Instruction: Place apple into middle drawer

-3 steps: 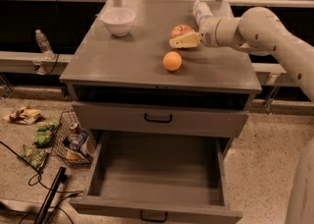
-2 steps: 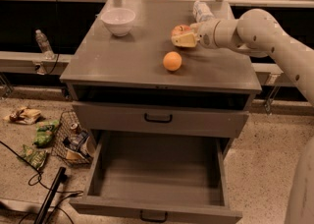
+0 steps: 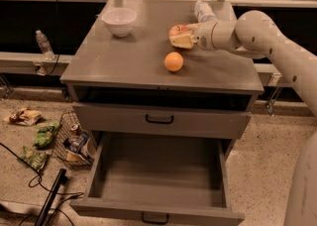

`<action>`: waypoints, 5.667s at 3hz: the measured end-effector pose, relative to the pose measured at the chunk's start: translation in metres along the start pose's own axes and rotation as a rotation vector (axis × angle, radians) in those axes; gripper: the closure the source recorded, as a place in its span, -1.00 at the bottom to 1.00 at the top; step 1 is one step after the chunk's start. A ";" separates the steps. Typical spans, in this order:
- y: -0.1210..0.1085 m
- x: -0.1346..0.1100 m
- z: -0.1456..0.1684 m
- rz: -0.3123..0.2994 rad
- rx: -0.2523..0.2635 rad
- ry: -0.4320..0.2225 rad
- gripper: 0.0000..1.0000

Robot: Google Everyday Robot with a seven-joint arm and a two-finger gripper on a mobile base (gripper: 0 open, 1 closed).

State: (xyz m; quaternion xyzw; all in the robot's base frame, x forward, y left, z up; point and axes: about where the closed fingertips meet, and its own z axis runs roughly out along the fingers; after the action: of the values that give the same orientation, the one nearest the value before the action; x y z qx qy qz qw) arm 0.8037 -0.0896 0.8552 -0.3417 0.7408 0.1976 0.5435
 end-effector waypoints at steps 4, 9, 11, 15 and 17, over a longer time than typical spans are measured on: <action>0.102 -0.064 -0.086 -0.042 -0.322 -0.045 1.00; 0.312 0.024 -0.152 -0.128 -0.590 -0.073 1.00; 0.304 0.114 -0.123 -0.180 -0.505 0.024 1.00; 0.331 0.196 -0.124 0.004 -0.436 0.082 1.00; 0.354 0.300 -0.112 0.023 -0.441 0.117 1.00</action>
Offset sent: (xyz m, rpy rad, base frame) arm -0.1392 0.0284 0.1068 0.0482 0.0063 0.3721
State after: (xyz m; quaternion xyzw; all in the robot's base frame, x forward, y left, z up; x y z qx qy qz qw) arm 0.4209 -0.0078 0.5828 -0.4545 0.7138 0.3407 0.4096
